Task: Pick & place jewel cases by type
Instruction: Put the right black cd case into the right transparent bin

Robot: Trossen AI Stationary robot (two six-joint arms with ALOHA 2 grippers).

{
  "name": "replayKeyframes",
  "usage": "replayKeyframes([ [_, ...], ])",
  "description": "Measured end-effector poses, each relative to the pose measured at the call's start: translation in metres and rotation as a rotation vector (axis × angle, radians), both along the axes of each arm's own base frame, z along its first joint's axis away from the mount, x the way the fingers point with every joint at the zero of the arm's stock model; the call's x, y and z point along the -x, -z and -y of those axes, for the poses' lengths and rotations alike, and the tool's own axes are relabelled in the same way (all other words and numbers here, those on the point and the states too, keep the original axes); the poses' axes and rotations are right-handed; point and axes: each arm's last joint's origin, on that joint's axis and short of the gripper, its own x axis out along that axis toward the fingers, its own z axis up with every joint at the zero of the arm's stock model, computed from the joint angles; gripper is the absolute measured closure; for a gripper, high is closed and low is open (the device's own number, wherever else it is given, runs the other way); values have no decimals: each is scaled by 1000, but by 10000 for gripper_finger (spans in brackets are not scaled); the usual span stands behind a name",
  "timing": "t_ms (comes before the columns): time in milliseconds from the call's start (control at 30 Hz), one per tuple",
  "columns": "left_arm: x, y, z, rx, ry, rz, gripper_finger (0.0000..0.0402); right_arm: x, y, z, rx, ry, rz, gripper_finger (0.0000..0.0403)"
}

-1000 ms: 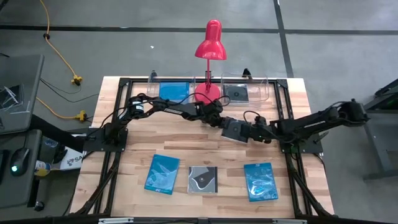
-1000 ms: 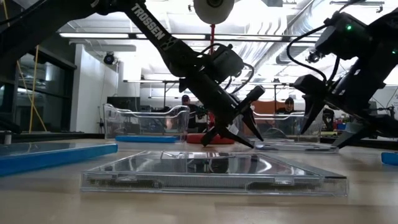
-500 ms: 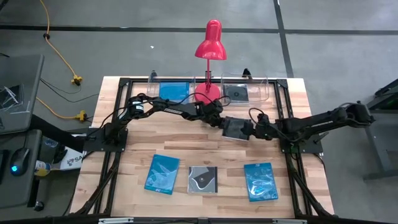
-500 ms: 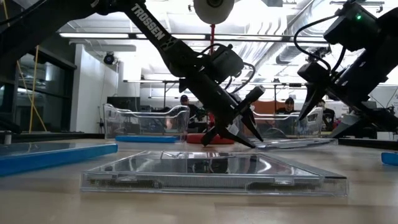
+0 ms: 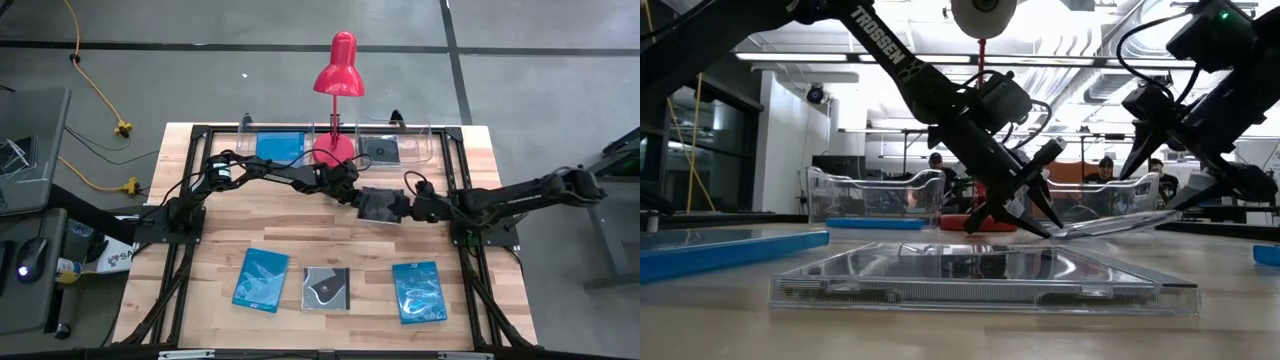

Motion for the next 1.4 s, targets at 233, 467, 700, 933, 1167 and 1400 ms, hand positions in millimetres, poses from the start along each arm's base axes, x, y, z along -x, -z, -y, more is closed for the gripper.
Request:
replayKeyframes([
  [233, 0, 0, 0, 1, 1, 3, 282, 3, -7, 0, 19, -8, 37, 91],
  [467, 0, 0, 0, 2, 2, 6, 282, 6, -15, 1, 50, -25, 84, 92],
  [700, -1, -1, 0, 6, 7, 13, 282, 8, -29, 1, 59, -14, 196, 92],
  [933, -1, -1, 0, 2, 6, 15, 282, 11, -22, 1, 42, -33, 128, 92],
  [1167, -1, -1, 0, -1, 2, 13, 282, 10, -24, 1, 53, -24, 155, 92],
  [1400, -1, -1, 0, 0, 2, 12, 282, 6, -30, 1, 92, -22, 215, 91],
])
